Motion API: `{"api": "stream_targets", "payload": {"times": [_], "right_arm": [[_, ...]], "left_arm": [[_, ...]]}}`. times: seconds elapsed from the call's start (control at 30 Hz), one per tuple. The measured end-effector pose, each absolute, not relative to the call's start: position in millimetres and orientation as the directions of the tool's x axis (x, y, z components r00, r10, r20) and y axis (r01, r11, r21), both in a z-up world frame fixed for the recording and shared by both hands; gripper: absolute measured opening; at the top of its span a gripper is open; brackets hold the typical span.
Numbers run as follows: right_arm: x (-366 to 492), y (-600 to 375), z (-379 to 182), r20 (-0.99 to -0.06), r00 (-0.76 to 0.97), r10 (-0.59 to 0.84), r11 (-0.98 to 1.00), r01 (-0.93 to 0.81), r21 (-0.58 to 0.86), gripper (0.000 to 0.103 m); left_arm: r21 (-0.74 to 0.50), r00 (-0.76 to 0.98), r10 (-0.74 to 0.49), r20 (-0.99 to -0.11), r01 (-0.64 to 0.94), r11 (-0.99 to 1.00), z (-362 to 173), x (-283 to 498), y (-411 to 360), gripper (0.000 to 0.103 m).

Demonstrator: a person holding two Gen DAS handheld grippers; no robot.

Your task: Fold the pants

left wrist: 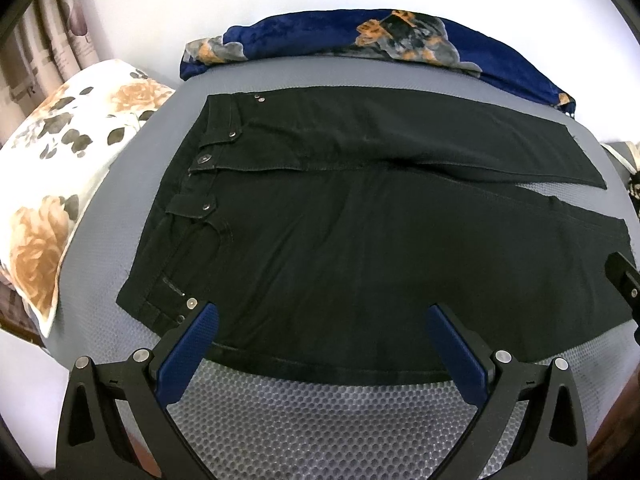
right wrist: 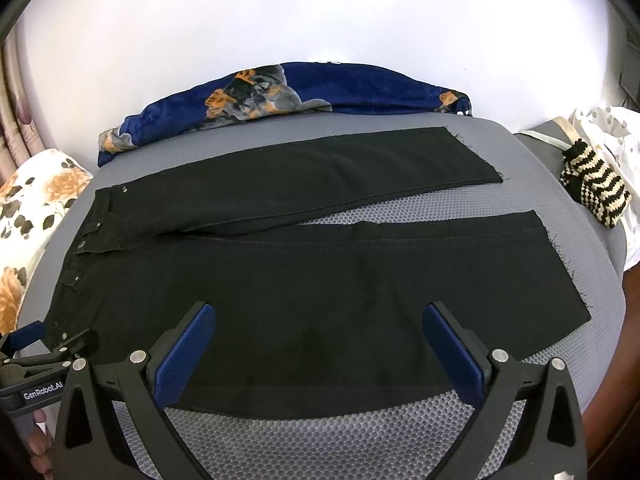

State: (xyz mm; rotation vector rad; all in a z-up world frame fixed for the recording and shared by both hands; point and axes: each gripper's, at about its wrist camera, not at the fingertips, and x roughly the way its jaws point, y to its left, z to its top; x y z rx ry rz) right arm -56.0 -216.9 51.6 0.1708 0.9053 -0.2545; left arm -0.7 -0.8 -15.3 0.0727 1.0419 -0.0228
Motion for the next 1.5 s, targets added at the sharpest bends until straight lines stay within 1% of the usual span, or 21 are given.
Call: {"api": "stream_targets", "payload": {"times": [0.4,1.5], "right_arm": [[-56.5,-216.0,48.8,-0.809,0.562,-0.172,0.952,0.305,0.009,0.103],[-50.2,-208.5,28.1,-0.866,0.470,-0.168,0.958,0.284,-0.032,0.103]], "left_arm": [[0.062,0.517,0.023,-0.856,0.059,0.996,-13.7,-4.1,-1.6,0.103],[0.065,0.490,0.035,-0.871,0.044,0.997,-21.6,1.6,1.8,0.103]]}}
